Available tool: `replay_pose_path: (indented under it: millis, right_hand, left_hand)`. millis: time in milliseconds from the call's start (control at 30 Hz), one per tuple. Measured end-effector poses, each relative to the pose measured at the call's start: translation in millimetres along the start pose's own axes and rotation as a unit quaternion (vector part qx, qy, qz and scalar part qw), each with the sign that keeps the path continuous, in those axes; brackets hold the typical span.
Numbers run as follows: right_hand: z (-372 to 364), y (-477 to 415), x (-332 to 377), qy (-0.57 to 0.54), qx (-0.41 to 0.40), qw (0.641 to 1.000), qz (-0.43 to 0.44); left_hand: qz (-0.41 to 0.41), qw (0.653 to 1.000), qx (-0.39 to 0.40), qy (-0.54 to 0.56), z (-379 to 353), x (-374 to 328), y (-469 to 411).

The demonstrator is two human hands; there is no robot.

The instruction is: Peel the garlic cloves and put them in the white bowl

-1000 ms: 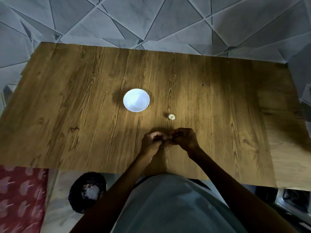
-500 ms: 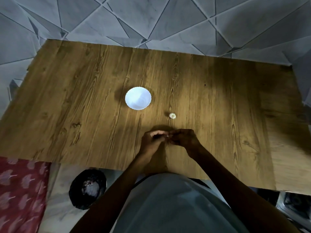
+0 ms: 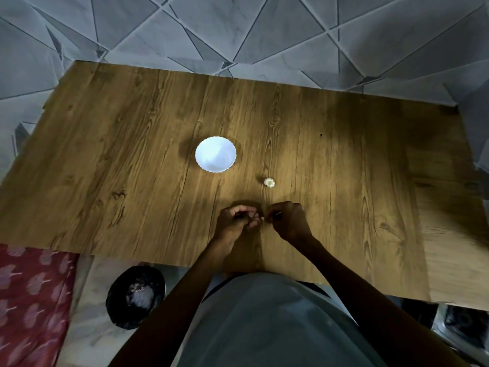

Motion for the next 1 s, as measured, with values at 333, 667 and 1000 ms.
replay_pose_path:
  millis: [333,667,1000]
  right_hand:
    - [-0.1,-3.7,-0.2,0.016,-0.013,0.999,0.027]
    - [-1.9,-4.0,-0.8,0.022,-0.025,0.999,0.023]
    - [-7.2,-3.3,2.3,0.090,-0.057,0.993,0.044]
  left_hand:
    - [-0.143,0.961,0.024,-0.234,13.9,-8.5,-3.0]
    - [-0.257,0.879,-0.019,-0.400,27.7,-14.3,-19.5]
    - [-0.192,0.919,-0.004,-0.345,30.1,-11.7,-9.0]
Point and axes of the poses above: each hand's wrist, its own y-axis away from the middle knuckle, its own z-axis out of the back of the hand, x = y × z, the point moved 2 cm from there along -y, towards the middle knuckle, and after that the axes turned 14 degrees about -z, right-handed, at the moved point
